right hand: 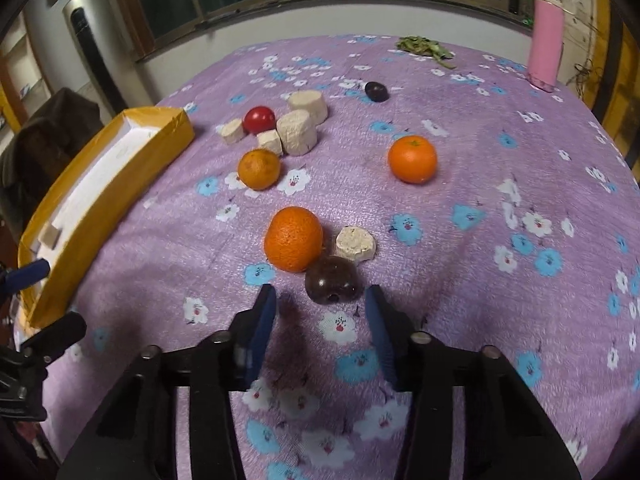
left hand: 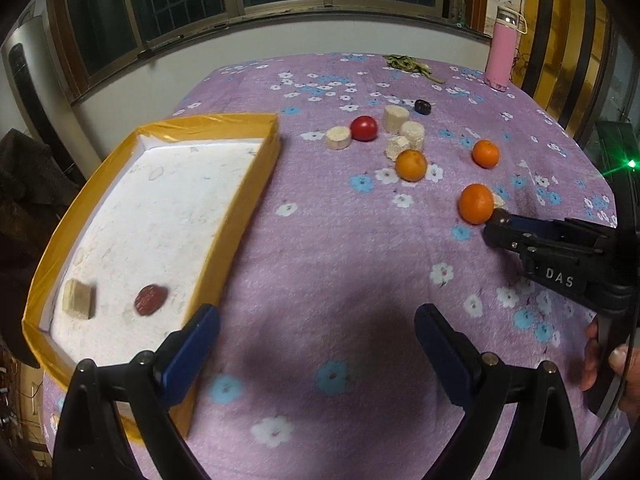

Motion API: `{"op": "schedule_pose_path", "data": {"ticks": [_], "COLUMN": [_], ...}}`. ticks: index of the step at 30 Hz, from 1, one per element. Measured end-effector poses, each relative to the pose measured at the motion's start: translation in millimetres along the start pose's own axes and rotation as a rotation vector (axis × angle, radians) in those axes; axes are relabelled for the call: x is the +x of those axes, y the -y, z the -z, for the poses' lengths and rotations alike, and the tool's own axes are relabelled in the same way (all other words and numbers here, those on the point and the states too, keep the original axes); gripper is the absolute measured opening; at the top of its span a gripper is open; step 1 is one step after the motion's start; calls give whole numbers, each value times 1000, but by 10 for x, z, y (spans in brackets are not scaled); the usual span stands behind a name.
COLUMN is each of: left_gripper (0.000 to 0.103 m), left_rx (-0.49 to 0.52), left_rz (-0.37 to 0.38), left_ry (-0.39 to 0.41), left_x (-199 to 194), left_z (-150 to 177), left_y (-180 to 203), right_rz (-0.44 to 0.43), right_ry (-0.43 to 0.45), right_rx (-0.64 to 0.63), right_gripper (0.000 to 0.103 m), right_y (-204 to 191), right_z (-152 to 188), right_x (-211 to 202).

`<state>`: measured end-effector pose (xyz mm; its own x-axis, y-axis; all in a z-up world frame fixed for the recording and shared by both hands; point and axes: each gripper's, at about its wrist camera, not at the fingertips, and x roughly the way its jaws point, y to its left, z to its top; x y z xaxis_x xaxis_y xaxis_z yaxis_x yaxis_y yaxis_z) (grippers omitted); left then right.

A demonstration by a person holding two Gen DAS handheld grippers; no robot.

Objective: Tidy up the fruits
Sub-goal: 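Grasp the dark brown round fruit with the right gripper while the left grasps an orange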

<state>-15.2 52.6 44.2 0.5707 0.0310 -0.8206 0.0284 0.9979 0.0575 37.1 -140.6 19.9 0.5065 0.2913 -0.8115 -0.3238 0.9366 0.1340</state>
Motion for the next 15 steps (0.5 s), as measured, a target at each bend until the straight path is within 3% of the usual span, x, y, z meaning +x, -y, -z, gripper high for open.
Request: {"op": "schedule_pose_path", "data": {"ticks": [3,15], "left_gripper": [99,99], "left_rx": [13,138], "left_rz": [14,174], "left_ry": [-7,-7], "left_x": [80,431], "left_z": [-79,-562], "left_y": [103,881], "right_rz": [-10,42], "right_ry": [4,51], "right_rx": [-22,32], "right_gripper": [24,23], "right_y": [12,350], "right_z": [-10,170], "right_x": [19,-395]}}
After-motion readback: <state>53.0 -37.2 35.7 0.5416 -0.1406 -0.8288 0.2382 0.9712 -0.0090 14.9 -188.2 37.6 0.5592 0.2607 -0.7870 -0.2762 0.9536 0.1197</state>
